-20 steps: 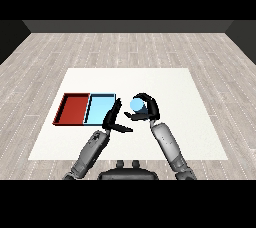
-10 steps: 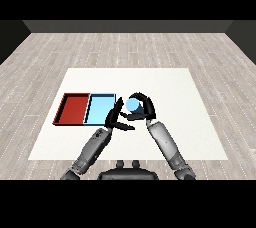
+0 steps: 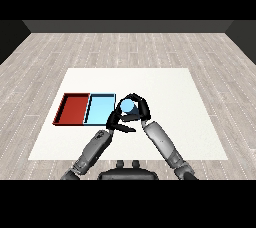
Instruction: Pick the blue can and put it in the blue box
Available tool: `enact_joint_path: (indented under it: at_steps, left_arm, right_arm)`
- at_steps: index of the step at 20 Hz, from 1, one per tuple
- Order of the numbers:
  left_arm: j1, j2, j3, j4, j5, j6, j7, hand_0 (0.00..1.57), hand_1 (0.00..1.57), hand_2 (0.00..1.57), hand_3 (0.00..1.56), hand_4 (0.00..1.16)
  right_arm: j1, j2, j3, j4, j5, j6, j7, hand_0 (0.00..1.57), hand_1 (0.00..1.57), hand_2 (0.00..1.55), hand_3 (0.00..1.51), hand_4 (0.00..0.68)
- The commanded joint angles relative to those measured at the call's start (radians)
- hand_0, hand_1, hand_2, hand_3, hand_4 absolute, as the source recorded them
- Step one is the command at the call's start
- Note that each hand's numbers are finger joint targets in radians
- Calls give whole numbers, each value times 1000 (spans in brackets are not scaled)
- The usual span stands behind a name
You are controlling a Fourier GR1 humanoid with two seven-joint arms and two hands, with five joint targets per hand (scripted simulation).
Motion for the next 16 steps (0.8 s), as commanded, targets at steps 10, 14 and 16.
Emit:
enact_joint_path:
  at_steps: [10,14,16]
  left_arm:
    - [-44,0,-50,83,98,-13,-107,0,0,0,0,0]
    - [-122,0,-83,78,92,105,39,0,0,0,0,418]
    - [-132,0,-189,142,143,199,-47,0,0,0,0,505]
  right_arm:
    - [82,-32,13,-95,-112,16,-12,1447,1447,1449,1390,602]
    - [-21,0,92,10,-219,-91,-51,1479,1479,1464,1392,593]
    - [29,0,142,14,-242,-120,-135,1475,1475,1469,1396,595]
